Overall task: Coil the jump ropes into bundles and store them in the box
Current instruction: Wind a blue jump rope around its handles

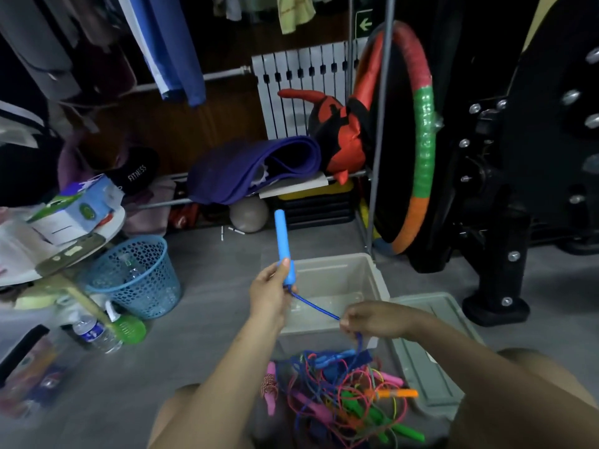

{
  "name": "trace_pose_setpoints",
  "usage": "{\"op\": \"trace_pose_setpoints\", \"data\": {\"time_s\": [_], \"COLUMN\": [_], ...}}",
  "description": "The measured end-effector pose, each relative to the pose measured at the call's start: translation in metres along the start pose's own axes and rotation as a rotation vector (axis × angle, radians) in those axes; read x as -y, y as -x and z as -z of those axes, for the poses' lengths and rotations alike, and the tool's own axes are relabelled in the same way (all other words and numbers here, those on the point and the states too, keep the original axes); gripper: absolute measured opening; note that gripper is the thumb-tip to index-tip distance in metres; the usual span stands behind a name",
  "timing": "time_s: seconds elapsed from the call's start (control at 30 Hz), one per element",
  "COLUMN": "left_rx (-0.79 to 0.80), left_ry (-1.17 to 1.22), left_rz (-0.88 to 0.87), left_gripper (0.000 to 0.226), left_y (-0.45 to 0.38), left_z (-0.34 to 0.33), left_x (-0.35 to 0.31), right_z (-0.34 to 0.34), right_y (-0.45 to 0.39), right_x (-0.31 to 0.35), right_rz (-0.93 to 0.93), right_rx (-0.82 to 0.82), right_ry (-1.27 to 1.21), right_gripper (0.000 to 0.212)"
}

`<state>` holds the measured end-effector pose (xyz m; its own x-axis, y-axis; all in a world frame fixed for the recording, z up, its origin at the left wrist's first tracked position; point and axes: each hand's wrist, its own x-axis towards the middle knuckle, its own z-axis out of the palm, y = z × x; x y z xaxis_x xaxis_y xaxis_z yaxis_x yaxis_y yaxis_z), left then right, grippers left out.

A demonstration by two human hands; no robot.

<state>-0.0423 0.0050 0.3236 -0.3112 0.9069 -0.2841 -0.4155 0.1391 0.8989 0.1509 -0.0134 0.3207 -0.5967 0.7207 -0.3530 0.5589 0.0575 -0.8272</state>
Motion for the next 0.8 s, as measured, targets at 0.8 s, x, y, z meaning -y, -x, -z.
{"op": "trace_pose_setpoints", "data": {"time_s": [0.8], "left_rx": [0.357], "left_ry": [-0.943], "left_rz": [-0.472], "left_gripper": [0.014], "left_y": [-0.010], "left_z": [-0.003], "left_x": [0.029], "right_z": [0.022], "right_y": [-0.031], "right_x": [-0.016], "right_rz": [0.060], "right_rx": [-0.943], "right_ry": [-0.032], "right_gripper": [0.019]}}
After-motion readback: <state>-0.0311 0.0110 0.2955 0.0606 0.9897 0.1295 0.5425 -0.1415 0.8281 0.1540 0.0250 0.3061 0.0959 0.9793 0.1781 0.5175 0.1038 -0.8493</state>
